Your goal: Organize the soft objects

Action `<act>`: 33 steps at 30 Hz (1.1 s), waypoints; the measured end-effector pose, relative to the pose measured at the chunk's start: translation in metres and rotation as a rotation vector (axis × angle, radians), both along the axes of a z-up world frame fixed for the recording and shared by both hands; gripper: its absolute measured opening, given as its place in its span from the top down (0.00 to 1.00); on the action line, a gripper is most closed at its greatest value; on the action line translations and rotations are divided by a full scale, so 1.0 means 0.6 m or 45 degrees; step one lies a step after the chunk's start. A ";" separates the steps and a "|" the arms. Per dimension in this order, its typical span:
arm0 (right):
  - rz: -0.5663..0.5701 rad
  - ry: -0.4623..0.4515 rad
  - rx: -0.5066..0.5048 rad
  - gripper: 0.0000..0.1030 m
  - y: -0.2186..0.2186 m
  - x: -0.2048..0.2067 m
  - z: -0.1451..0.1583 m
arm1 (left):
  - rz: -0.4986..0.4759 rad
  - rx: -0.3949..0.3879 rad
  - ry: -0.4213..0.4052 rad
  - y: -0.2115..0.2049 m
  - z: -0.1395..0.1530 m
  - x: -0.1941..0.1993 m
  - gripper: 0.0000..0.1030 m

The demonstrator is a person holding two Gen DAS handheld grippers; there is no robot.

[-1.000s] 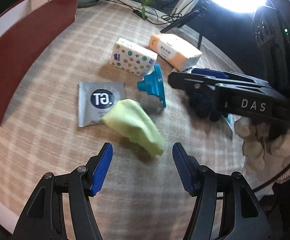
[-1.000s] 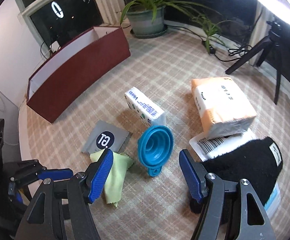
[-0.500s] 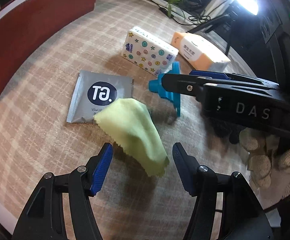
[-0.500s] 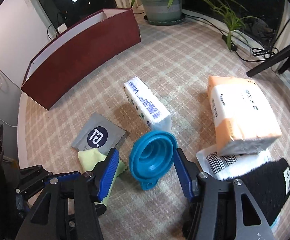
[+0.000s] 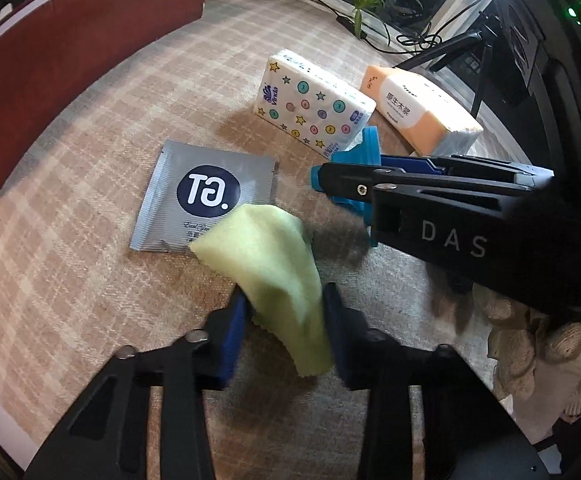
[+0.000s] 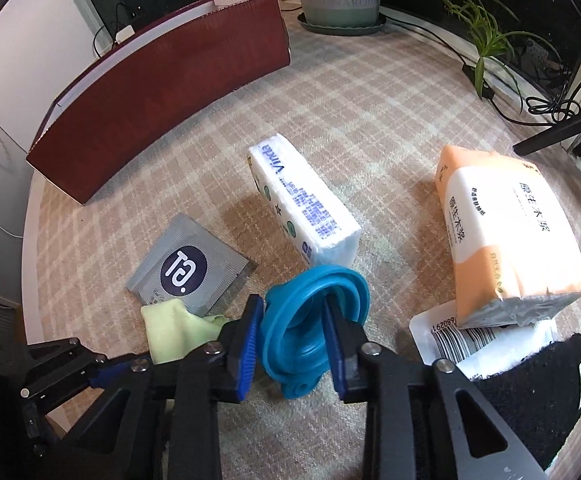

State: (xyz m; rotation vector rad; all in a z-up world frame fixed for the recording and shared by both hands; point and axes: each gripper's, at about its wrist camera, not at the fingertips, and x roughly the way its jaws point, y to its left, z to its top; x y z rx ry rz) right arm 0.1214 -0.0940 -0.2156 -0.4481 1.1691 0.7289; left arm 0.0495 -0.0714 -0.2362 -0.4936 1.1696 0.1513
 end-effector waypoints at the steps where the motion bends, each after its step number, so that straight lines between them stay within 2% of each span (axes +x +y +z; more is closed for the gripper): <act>1: -0.001 0.003 0.002 0.79 0.000 0.000 -0.001 | 0.003 -0.003 -0.003 0.001 -0.001 0.001 0.76; 3: -0.002 0.008 0.010 0.84 -0.001 -0.001 0.000 | 0.006 -0.023 -0.001 0.006 -0.004 -0.002 0.90; 6: 0.007 0.004 0.010 0.90 -0.001 -0.004 0.002 | 0.005 -0.048 -0.011 0.011 -0.005 -0.009 0.93; 15: -0.028 -0.020 0.036 0.91 -0.021 -0.010 0.017 | -0.016 -0.087 -0.051 0.019 0.012 -0.039 0.95; 24: -0.077 -0.046 0.092 0.91 -0.053 -0.026 0.049 | -0.004 -0.097 -0.140 0.058 0.064 -0.083 0.96; 28: -0.094 -0.065 0.118 0.91 -0.064 -0.036 0.071 | -0.002 -0.085 -0.200 0.077 0.097 -0.093 0.96; 30: -0.096 -0.083 0.134 0.91 -0.066 -0.042 0.086 | -0.022 -0.046 -0.235 0.084 0.114 -0.095 0.96; 33: -0.094 -0.118 0.149 0.91 -0.062 -0.052 0.107 | -0.027 -0.073 -0.231 0.096 0.108 -0.093 0.96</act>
